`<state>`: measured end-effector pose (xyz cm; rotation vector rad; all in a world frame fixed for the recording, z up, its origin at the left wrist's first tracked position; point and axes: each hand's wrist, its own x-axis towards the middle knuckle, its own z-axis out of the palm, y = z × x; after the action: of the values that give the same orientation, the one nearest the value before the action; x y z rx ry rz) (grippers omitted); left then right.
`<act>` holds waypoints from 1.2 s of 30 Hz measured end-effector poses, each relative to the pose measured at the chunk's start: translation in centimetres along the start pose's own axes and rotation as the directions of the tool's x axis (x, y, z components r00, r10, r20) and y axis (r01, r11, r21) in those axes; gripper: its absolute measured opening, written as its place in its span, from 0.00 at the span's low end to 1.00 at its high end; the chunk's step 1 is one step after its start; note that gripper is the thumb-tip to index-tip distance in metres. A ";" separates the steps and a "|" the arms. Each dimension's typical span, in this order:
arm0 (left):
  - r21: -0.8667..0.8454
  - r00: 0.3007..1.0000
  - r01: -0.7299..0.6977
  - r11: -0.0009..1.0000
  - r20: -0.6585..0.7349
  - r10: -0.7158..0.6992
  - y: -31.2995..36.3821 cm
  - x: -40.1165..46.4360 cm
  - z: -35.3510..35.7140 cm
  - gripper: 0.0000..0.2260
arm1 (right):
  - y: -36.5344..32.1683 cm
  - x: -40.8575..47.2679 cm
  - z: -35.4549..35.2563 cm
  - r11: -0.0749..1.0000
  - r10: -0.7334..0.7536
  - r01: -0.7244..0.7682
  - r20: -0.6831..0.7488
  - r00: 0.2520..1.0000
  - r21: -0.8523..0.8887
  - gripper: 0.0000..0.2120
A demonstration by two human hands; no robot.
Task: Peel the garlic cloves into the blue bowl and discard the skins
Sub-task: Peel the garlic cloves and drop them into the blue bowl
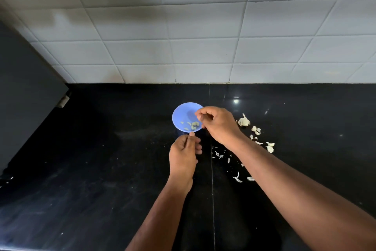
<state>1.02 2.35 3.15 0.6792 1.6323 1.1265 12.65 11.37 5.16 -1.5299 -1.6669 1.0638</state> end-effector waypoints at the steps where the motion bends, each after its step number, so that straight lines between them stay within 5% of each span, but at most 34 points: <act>1: 0.004 1.000 -0.003 1.000 -0.001 0.003 -0.1 0.1 -0.4 0.13 | -0.3 0.4 0.4 1.000 -0.005 0.006 0.034 0.999 -0.024 0.08; 6: 0.054 0.999 -0.039 0.998 -0.010 0.039 -0.6 0.4 -1.4 0.14 | -0.2 1.2 0.9 0.999 0.032 -0.030 0.134 0.991 -0.015 0.08; 12: 0.217 0.997 -0.077 0.973 0.004 0.078 -0.2 -0.1 -0.9 0.29 | 0.8 0.5 -1.9 0.998 0.043 -0.040 -0.056 0.997 0.053 0.08; 16: 0.237 0.995 -0.095 0.967 -0.014 0.102 -0.4 -0.3 1.2 0.23 | 4.2 -1.3 -7.2 0.942 -0.006 -0.017 -0.069 0.998 -0.335 0.08; 19: 0.306 0.993 -0.116 0.945 0.006 0.120 -0.7 -0.5 2.9 0.11 | 6.9 -2.7 -10.5 0.908 0.040 -0.072 -0.086 0.996 -0.413 0.14; 24: 0.577 0.964 -0.260 0.775 0.105 0.245 -1.0 -1.2 5.4 0.06 | 8.9 -4.3 -14.1 0.865 0.148 -0.191 -0.127 0.981 -0.464 0.09; 29: 0.770 0.905 -0.356 0.530 0.142 0.402 -1.7 -0.3 7.1 0.09 | 8.9 -4.9 -14.0 0.865 0.114 -0.149 -0.102 0.988 -0.479 0.07; 36: 0.894 0.908 -0.361 0.265 0.273 0.318 -0.6 0.7 9.3 0.18 | 10.7 -6.4 -12.8 0.808 0.080 -0.098 -0.057 0.995 -0.580 0.11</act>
<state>9.52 5.94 1.66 1.8933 2.0990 0.2545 29.67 6.91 2.34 -2.0083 -2.0340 0.5761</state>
